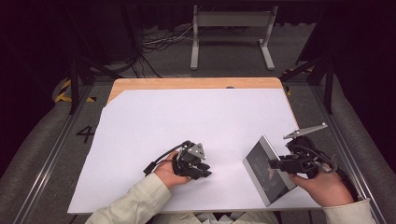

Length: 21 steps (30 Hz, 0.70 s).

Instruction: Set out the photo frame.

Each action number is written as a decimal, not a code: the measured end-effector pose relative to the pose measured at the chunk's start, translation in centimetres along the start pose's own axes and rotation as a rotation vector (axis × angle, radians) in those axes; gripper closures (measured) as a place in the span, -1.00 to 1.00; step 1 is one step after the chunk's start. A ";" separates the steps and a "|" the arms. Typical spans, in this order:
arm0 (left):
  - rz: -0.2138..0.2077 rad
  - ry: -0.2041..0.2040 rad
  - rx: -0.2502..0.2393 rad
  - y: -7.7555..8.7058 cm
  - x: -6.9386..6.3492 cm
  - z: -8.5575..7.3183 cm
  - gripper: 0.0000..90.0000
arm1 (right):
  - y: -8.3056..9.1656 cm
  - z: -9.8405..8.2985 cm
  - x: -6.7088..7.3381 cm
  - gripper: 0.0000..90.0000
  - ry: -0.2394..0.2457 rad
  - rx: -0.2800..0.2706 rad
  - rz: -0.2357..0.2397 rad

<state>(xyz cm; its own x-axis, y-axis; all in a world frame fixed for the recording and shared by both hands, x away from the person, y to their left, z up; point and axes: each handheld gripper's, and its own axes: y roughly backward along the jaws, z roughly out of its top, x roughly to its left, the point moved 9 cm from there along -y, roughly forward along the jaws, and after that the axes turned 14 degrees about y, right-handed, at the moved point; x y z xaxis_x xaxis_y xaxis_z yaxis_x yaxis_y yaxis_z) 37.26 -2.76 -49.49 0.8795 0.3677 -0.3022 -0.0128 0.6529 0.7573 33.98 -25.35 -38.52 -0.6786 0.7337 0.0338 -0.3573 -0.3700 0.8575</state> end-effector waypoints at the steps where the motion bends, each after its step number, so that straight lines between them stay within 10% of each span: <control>1: 0.000 0.002 0.001 0.0 0.0 0.0 0.61 | -0.1 0.0 0.1 0.69 0.005 0.004 -0.001; 21: 0.003 0.005 -0.007 0.2 0.1 0.0 0.61 | -0.1 0.5 0.7 0.85 0.038 0.024 0.002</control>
<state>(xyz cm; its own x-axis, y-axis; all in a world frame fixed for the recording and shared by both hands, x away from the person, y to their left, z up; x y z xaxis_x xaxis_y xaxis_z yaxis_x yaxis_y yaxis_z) 37.37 -2.65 -49.38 0.8768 0.3730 -0.3034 -0.0185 0.6568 0.7539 33.87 -24.53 -38.32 -0.7034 0.7106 0.0163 -0.3410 -0.3574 0.8695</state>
